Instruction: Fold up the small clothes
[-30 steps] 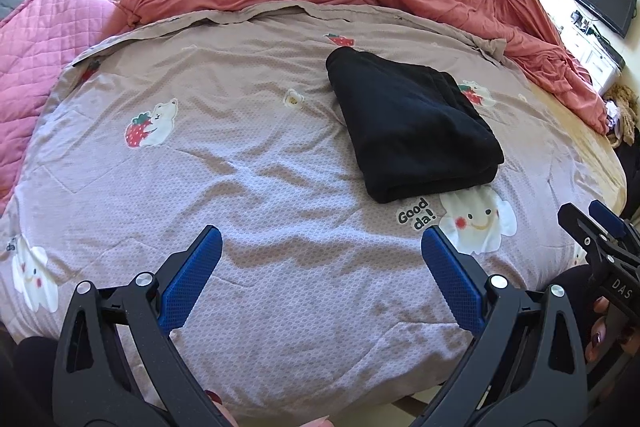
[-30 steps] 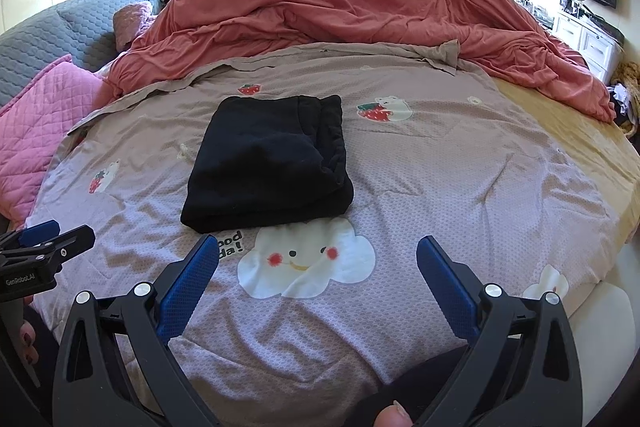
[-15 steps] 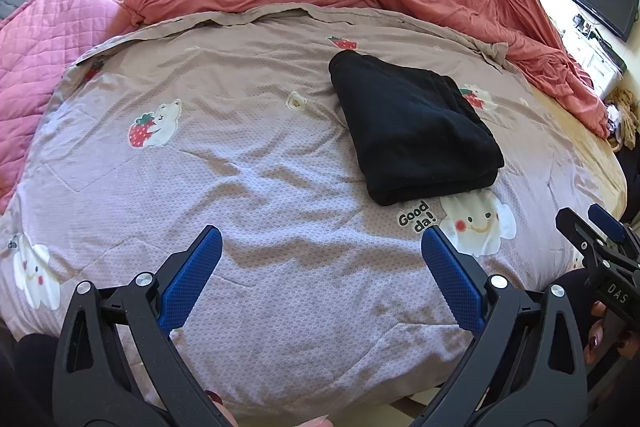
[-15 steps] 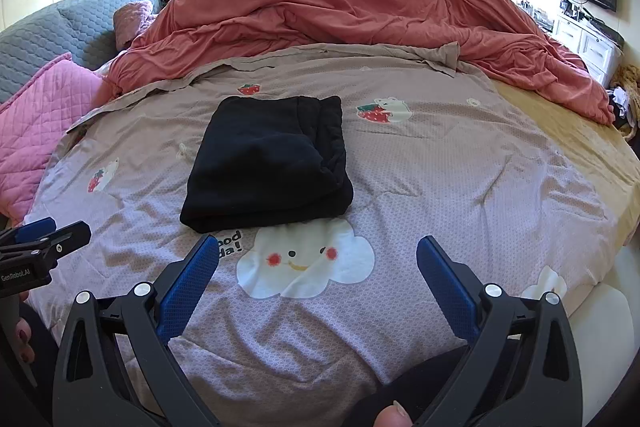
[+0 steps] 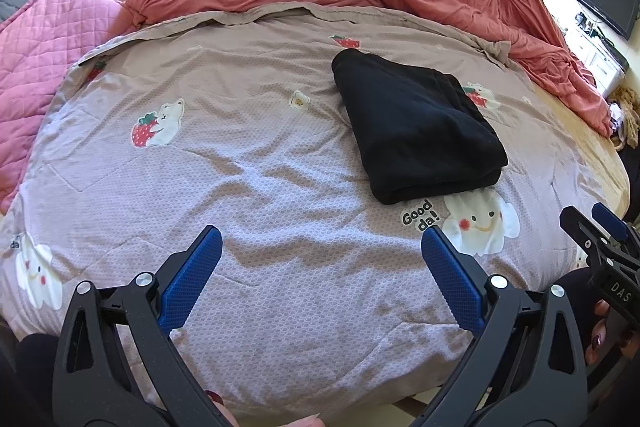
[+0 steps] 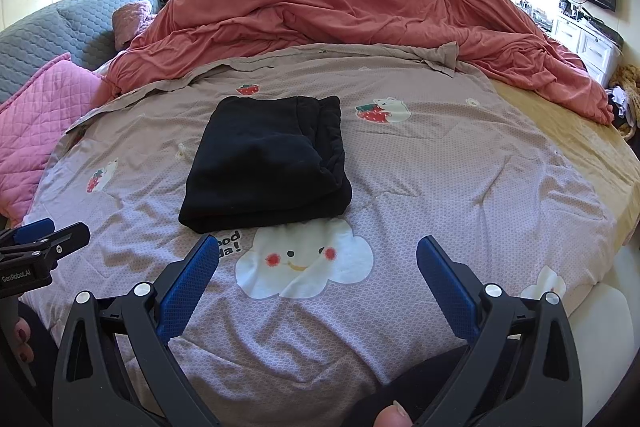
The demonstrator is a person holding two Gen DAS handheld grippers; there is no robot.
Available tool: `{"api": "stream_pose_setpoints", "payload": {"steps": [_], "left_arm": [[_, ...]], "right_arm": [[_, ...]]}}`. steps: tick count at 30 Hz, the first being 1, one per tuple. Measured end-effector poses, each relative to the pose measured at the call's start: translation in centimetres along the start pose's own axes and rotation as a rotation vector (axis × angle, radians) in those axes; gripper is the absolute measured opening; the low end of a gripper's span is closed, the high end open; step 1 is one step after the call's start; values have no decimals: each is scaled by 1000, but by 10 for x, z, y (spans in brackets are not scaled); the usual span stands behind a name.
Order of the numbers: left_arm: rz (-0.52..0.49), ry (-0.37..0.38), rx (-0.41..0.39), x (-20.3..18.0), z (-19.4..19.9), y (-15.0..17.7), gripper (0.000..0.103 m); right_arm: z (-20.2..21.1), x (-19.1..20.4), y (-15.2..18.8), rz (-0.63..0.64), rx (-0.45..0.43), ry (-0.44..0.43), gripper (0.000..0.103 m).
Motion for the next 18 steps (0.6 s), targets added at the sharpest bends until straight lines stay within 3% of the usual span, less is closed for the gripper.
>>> {"api": "stream_pose_setpoints", "payload": {"steps": [18], "left_arm": [[6, -9, 5, 3, 0, 1, 94]], "right_arm": [[-1, 0, 0, 3, -1, -1, 98]]}}
Point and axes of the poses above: each gripper's, at about its wrist camera, not at the fingertips, and z roughly against the way its jaws point, x to its left, y to its underside, the point moved 9 cm from there along -z, roughly the way its jaws point, and after that the axes turned 14 degrees about y, right-handed, at the moved point
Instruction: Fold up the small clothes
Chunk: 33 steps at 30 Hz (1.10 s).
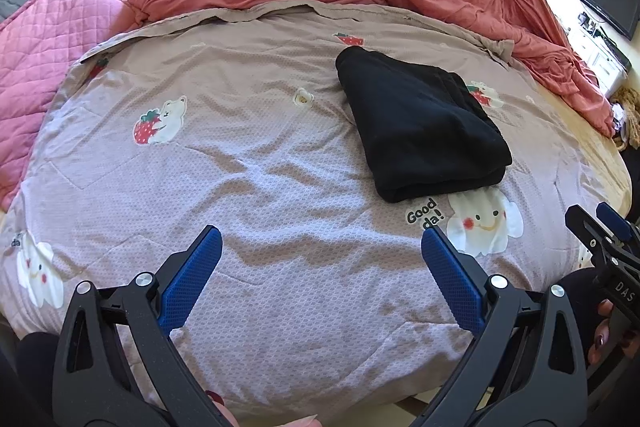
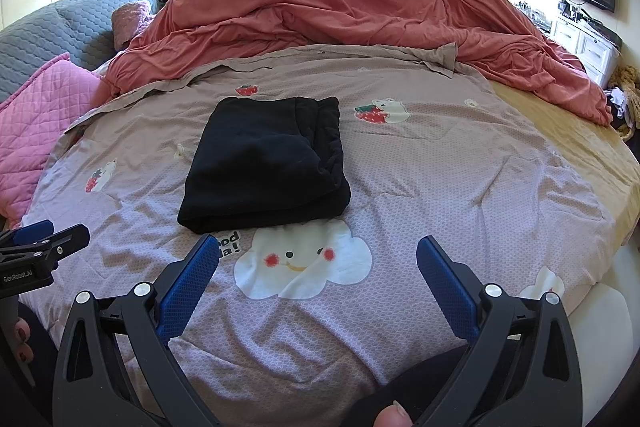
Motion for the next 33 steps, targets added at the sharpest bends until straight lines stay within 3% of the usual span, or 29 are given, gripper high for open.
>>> {"api": "stream_pose_setpoints", "payload": {"steps": [16, 20, 23, 26, 28, 30, 32, 33], "left_arm": [[-25, 13, 25, -4, -4, 3, 94], [2, 72, 51, -2, -5, 6, 94], [19, 66, 51, 8, -2, 5, 94], [92, 45, 18, 45, 9, -3, 94], [149, -14, -4, 83, 16, -9, 94], [228, -105, -16, 140, 25, -11, 94], [309, -180, -32, 196, 36, -11, 94], [362, -255, -35, 236, 45, -9, 94]], "right_arm": [[-2, -13, -6, -20, 0, 15, 98], [-1, -32, -13, -45, -4, 38, 98], [2, -61, -17, -93, -3, 91, 98], [10, -117, -22, -174, -34, 170, 98], [7, -167, -18, -248, -34, 243, 98], [-3, -243, 3, -374, 5, 357, 98], [-12, -317, 34, -483, 39, 506, 98], [-19, -361, 57, -537, 81, 604, 98]]}}
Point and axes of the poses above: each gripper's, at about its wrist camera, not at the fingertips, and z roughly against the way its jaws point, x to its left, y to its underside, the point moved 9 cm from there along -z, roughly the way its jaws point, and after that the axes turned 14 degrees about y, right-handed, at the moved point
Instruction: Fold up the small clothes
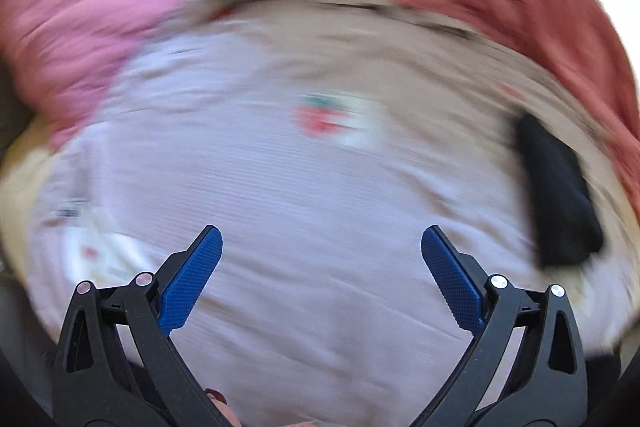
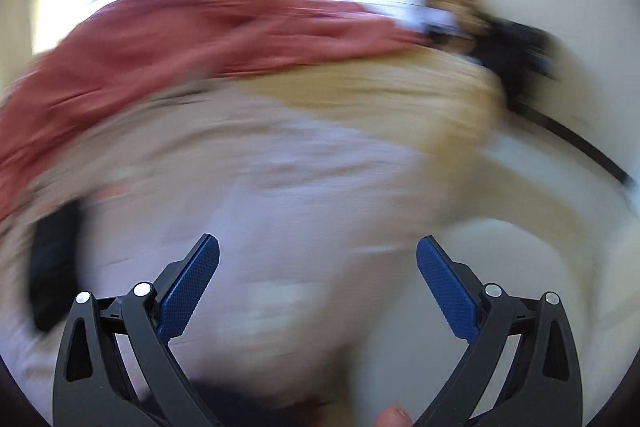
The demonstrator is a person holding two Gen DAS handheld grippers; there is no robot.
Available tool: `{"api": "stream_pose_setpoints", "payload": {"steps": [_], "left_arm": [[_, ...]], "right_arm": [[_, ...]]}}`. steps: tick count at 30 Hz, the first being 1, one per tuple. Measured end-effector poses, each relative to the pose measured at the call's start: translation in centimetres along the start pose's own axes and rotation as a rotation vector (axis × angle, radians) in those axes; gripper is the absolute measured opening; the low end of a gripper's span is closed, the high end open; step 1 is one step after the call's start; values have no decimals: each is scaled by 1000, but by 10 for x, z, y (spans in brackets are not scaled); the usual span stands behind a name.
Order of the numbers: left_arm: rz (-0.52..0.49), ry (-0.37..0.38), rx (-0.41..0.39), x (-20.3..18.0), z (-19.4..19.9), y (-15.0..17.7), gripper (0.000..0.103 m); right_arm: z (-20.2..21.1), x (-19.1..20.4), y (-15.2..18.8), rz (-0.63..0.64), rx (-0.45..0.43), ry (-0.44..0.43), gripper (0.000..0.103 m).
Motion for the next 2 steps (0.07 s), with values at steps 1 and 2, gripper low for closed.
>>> {"api": "stream_pose_setpoints", "payload": {"steps": [1, 2], "left_arm": [[37, -56, -7, 31, -1, -9, 94], [57, -95, -11, 53, -2, -16, 94]], "right_arm": [[-24, -24, 2, -26, 26, 68, 98], [-52, -51, 5, -51, 66, 136, 98]]}}
Point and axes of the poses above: each gripper's, at about its wrist camera, not at the fingertips, and z roughly against the way its jaws point, x to its left, y to its underside, the point moved 9 cm from there along -z, roughly the way its jaws point, and after that the axes turned 14 degrees about y, right-handed, at the moved point
